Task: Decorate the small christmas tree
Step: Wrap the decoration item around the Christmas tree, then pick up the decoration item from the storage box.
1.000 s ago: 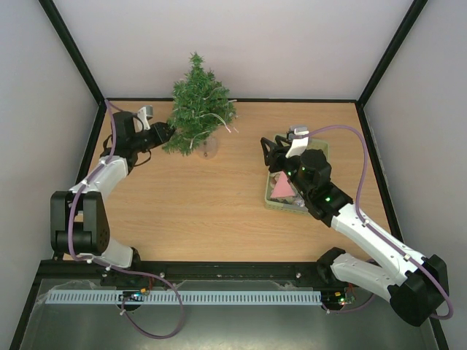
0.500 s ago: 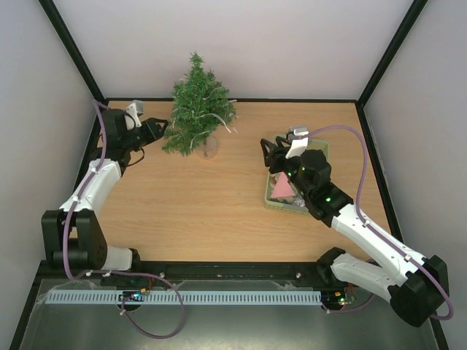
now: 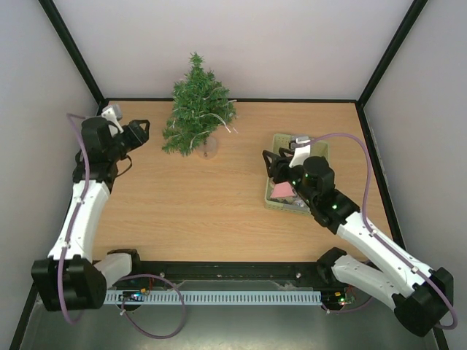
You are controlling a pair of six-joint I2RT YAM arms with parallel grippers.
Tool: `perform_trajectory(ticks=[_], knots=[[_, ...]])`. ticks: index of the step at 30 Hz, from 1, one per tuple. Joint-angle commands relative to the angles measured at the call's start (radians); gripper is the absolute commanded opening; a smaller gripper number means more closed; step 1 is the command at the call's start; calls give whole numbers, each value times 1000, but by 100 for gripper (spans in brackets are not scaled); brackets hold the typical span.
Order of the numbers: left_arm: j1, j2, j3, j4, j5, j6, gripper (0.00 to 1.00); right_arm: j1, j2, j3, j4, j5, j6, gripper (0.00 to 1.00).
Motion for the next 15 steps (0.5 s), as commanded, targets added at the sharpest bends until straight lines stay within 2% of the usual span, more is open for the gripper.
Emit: perform_trajectory(ticks=[1,2,3,4,5,10,15], knots=[[9,-101,-37,-85,-45,37,60,-4,-42,-11,-109,10,30,57],[9,-120,-41,-96,-27,53,64,-4,-42,-8,-125,25,28,57],[9,-139,-49,-103,-7,59,74,-5,-37,-2,-143,49,22,58],[10,-160,-59,-102,10,53,95,-4,-26,11,-170,87,5,59],[9,-183,-72,-97,31,48,99,-5,-4,32,-201,144,-6,61],[9,-276,-106,-91,54,22,99,-13,173,137,-296,272,-52,63],[14,-293,-123,-172,41,54,99,-84,334,185,-339,270,-56,58]])
